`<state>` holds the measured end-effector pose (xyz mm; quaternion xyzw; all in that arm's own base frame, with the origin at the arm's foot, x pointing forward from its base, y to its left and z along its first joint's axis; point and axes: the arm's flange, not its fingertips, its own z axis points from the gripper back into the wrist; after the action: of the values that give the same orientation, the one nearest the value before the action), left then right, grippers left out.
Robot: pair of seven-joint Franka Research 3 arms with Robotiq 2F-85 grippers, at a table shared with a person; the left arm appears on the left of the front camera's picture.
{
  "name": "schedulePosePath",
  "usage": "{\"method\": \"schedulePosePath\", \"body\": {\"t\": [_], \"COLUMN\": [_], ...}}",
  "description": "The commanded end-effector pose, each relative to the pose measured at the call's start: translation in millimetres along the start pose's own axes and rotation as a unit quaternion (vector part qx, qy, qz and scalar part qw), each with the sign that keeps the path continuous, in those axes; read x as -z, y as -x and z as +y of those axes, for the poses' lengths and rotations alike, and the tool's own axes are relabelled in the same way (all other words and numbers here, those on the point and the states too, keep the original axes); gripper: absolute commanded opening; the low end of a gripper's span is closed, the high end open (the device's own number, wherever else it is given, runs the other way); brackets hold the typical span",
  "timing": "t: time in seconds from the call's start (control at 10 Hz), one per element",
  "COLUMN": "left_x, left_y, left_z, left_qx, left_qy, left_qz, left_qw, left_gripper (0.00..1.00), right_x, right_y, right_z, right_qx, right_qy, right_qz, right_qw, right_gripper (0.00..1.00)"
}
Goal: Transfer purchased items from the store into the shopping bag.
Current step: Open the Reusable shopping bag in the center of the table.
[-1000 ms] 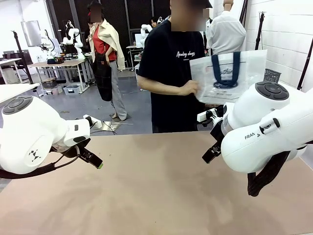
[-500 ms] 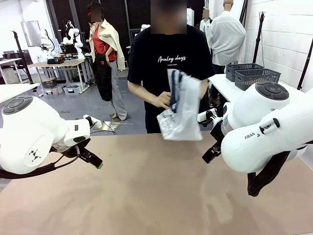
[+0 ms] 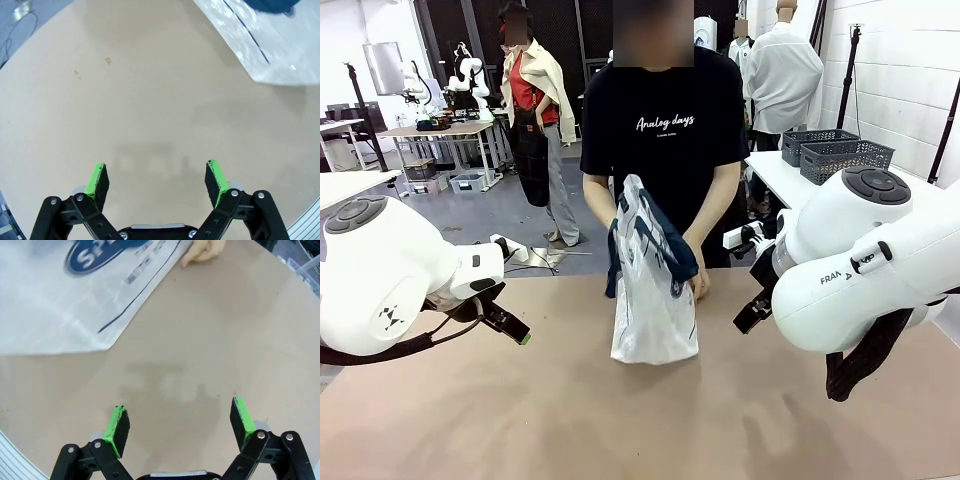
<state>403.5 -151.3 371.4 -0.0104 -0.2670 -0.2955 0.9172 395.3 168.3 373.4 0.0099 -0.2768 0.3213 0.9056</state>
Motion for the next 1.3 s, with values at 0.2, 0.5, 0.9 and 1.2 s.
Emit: {"method": "schedulePosePath", "body": {"t": [0.2, 0.5, 0.9, 1.2], "left_x": [0.0, 0.0, 0.0, 0.0], "left_y": [0.2, 0.2, 0.2, 0.2], "left_z": [0.6, 0.6, 0.6, 0.6], "left_qx": [-0.001, -0.001, -0.001, -0.001], "left_qy": [0.0, 0.0, 0.0, 0.0], "left_qz": [0.0, 0.0, 0.0, 0.0], "left_qw": [1.0, 1.0, 1.0, 1.0], "left_gripper": [1.0, 1.0, 1.0, 1.0], "right_x": [0.0, 0.0, 0.0, 0.0], "right_y": [0.0, 0.0, 0.0, 0.0], "right_z": [-0.1, -0.1, -0.1, -0.1], "right_qx": [0.0, 0.0, 0.0, 0.0], "right_qy": [0.0, 0.0, 0.0, 0.0], "right_qz": [0.0, 0.0, 0.0, 0.0], "right_qw": [1.0, 1.0, 1.0, 1.0], "right_gripper": [1.0, 1.0, 1.0, 1.0]}}
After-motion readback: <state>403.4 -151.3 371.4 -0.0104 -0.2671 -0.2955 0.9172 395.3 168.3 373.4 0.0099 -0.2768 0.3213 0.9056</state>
